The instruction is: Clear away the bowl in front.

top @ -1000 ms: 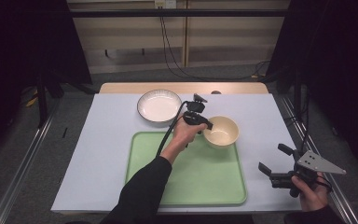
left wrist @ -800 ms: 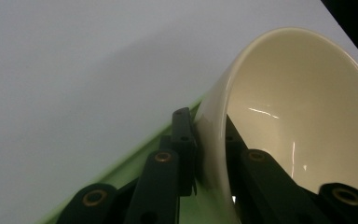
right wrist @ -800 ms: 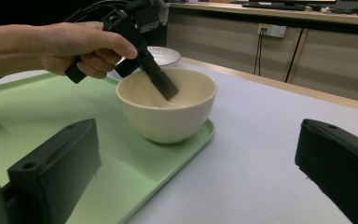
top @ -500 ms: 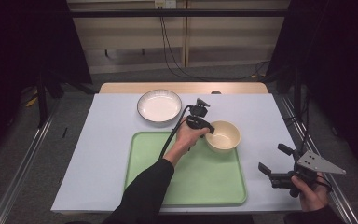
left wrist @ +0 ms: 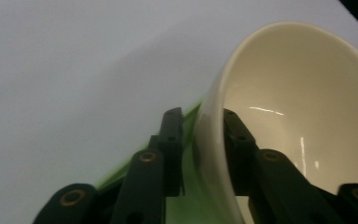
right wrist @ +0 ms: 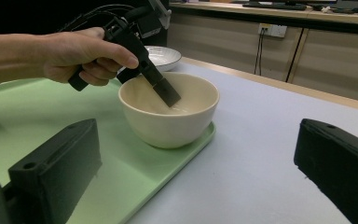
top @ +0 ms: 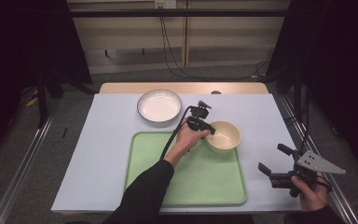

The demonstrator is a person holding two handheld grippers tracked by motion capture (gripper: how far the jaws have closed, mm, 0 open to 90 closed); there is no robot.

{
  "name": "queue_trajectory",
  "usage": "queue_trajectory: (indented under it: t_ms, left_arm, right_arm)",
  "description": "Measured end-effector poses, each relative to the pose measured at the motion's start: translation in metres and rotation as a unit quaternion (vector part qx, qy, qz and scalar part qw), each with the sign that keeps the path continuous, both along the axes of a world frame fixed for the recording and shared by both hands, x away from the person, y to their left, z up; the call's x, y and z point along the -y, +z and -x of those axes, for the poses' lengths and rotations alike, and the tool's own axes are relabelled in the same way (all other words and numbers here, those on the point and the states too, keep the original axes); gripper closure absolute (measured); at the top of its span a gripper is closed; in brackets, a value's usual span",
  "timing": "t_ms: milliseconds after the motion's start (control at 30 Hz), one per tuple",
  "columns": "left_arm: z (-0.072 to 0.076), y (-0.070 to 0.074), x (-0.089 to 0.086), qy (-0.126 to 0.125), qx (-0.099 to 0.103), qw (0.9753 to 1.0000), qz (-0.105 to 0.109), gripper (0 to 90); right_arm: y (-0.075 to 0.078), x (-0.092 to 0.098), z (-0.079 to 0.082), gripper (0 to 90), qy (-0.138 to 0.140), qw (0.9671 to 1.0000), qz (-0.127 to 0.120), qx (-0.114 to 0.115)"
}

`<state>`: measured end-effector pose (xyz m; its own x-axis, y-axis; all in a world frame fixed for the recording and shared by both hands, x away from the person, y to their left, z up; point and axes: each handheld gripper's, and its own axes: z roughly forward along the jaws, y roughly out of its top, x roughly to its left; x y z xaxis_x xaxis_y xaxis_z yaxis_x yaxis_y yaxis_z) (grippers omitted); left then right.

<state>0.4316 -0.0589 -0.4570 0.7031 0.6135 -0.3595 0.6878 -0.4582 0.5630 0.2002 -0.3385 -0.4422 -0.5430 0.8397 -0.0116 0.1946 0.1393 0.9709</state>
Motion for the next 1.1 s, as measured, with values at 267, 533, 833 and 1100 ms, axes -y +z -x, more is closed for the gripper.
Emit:
queue_trajectory:
  t_ms: [267, 533, 833, 1100]
  left_arm:
    - [0.006, 0.008, -0.004, -0.017, 0.052, 0.9984, 0.017, 49.8]
    - [0.013, 0.016, -0.007, -0.004, 0.097, 0.9952, 0.016, 21.0]
    - [0.016, 0.02, -0.02, 0.014, 0.117, 0.9925, 0.032, 3.1]
    - [0.02, 0.026, -0.037, 0.039, 0.143, 0.9885, 0.031, 3.5]
  right_arm:
    - [0.0, 0.0, 0.0, 0.1, -0.001, 1.0, 0.0, 0.002]
    - [0.0, 0.0, 0.0, 0.1, -0.002, 1.0, -0.001, 0.002]
    - [0.0, -0.001, 0.0, 0.1, -0.001, 1.0, -0.002, 0.002]
    - [0.0, -0.001, 0.0, 0.3, -0.001, 1.0, -0.003, 0.003]
